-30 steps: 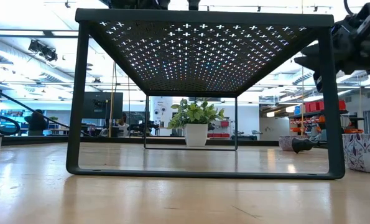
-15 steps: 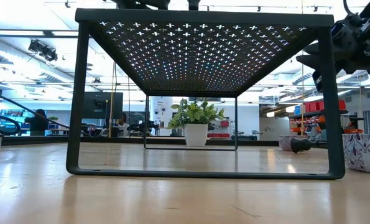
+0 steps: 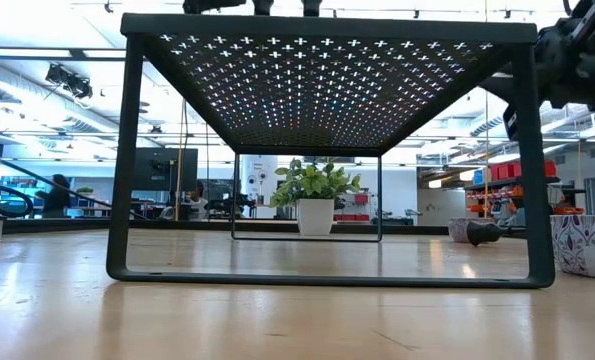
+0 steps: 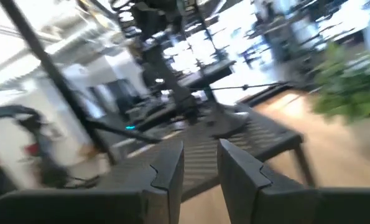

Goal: Pick & Place candle stick holders
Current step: Put the black candle holder on the shelf

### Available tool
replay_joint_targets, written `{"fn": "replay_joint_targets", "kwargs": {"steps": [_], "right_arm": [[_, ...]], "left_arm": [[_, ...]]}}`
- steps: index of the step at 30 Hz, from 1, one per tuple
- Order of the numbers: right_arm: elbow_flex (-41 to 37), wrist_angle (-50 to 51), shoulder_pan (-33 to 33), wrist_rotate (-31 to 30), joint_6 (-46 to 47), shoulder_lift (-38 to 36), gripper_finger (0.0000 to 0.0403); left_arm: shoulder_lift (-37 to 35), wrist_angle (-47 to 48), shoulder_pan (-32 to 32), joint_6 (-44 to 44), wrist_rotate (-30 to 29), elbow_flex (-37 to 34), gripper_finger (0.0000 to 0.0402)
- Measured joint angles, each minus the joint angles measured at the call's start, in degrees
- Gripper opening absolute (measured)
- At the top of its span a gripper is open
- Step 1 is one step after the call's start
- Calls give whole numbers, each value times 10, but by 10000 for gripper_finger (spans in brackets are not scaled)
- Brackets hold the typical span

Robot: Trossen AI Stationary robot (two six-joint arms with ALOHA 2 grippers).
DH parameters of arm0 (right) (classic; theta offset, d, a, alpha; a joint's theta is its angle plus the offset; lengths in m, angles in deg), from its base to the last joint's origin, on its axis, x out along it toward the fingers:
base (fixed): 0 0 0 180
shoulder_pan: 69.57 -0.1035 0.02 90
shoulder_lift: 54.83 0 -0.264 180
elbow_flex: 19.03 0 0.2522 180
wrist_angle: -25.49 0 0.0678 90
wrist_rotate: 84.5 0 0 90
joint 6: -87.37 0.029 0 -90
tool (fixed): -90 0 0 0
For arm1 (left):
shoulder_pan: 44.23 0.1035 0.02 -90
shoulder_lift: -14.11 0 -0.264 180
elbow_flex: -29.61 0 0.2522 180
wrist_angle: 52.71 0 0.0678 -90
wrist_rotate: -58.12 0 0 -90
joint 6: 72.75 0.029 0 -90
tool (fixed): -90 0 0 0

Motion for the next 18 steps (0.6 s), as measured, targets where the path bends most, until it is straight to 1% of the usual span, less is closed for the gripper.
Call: {"fn": "replay_joint_targets", "kwargs": {"steps": [4,7,10,12,15,18], "right_arm": [[0,0,-1,77,77,0,96],[1,27,-8,133,112,2,96],[1,75,-23,123,134,23,96],[15,112,-34,115,142,43,96],[59,158,-53,105,150,85,96],[127,199,-75,88,139,140,93]], "left_arm": [[-14,5,0,-1,0,0,209],[-22,5,0,-2,0,0,209],[-28,5,0,-2,0,0,209],[-29,5,0,-2,0,0,209],[-30,11,0,-3,0,0,209],[-31,15,0,-3,0,0,209]]}}
